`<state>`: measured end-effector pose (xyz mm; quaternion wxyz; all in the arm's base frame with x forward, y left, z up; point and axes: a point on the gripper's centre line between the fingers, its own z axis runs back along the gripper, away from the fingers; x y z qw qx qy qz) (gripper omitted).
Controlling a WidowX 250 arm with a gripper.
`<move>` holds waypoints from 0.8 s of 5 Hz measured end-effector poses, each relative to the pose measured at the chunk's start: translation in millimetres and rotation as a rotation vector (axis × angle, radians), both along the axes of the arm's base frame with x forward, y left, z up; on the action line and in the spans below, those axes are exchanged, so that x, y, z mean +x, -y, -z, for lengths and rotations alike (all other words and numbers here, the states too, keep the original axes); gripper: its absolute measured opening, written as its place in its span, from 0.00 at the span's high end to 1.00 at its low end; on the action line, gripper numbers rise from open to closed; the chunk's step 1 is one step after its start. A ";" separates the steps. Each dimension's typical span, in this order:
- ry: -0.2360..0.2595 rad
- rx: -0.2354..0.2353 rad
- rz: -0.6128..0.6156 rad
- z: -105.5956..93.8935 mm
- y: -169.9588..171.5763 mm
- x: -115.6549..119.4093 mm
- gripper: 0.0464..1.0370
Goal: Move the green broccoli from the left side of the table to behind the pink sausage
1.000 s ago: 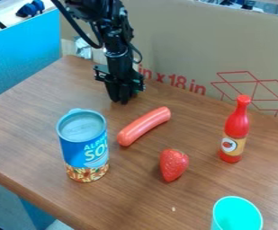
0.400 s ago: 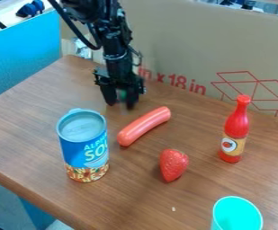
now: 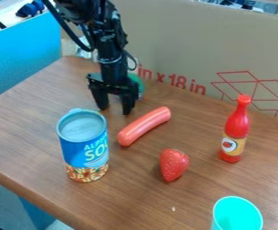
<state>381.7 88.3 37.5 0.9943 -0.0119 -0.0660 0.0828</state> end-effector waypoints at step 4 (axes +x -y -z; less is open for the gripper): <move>-0.110 0.090 0.180 -108.7 -21.1 -86.9 0.04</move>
